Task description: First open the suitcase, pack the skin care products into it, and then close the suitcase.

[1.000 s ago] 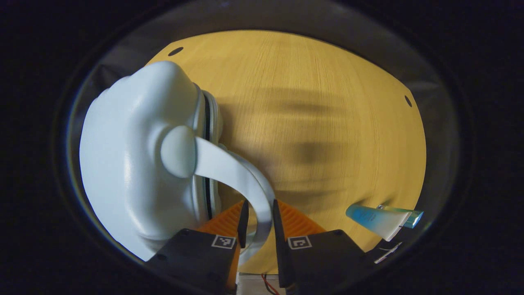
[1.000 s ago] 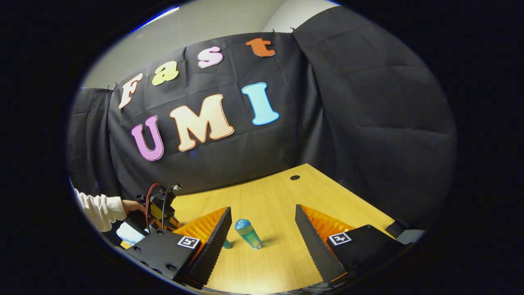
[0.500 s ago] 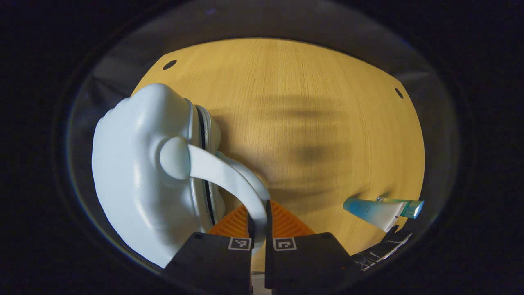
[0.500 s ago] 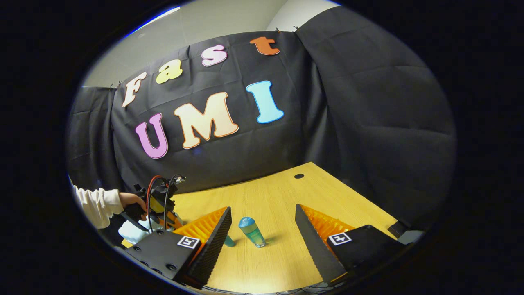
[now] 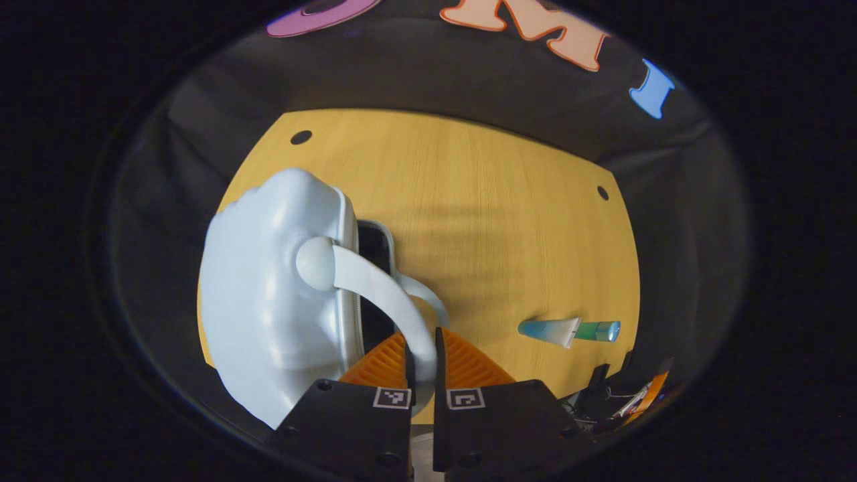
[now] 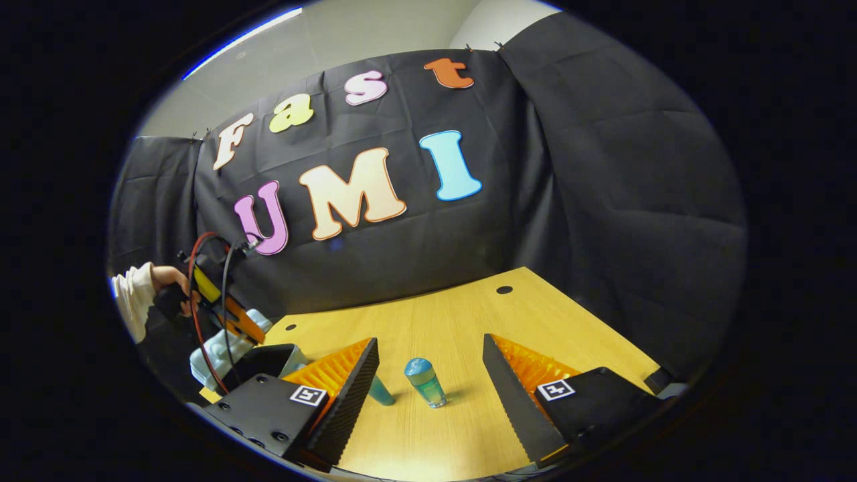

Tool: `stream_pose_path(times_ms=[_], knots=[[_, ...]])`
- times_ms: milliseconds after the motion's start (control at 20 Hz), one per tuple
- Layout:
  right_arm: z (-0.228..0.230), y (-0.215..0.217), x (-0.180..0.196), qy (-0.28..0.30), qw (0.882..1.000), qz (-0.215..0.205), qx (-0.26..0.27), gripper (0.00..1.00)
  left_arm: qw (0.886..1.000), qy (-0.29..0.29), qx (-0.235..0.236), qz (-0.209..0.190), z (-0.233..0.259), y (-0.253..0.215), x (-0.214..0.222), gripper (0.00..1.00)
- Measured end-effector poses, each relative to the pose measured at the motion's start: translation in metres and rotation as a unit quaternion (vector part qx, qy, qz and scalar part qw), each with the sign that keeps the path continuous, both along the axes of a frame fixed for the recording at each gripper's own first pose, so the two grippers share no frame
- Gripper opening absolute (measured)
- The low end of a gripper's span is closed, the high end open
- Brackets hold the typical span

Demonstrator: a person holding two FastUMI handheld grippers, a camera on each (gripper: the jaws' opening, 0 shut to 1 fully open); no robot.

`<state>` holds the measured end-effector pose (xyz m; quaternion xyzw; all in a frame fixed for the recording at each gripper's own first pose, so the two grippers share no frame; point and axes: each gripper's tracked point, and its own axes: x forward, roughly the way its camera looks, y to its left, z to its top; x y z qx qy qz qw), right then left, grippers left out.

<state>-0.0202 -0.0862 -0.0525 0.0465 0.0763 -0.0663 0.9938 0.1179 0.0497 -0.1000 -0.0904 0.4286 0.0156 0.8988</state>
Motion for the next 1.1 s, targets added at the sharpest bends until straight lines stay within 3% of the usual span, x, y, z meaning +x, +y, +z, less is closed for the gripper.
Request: stream_pose_path(times_ms=[350,550,1050,1100], knots=[[-0.003,0.021,0.015,-0.002,1.000,0.016,-0.004,0.98,0.992,-0.098,-0.003,0.083,0.080,0.091,-0.034,0.05],[-0.005,0.037,0.021,-0.001,1.000,0.022,-0.010,0.98,0.983,-0.126,0.030,0.134,0.106,0.166,-0.058,0.05],[-0.004,0.087,0.042,0.002,0.999,0.037,-0.030,0.98,0.960,-0.118,0.113,0.228,0.077,0.312,-0.101,0.05],[-0.005,0.091,0.043,0.002,0.999,0.038,-0.033,0.94,0.958,-0.116,0.121,0.233,0.070,0.326,-0.106,0.05]])
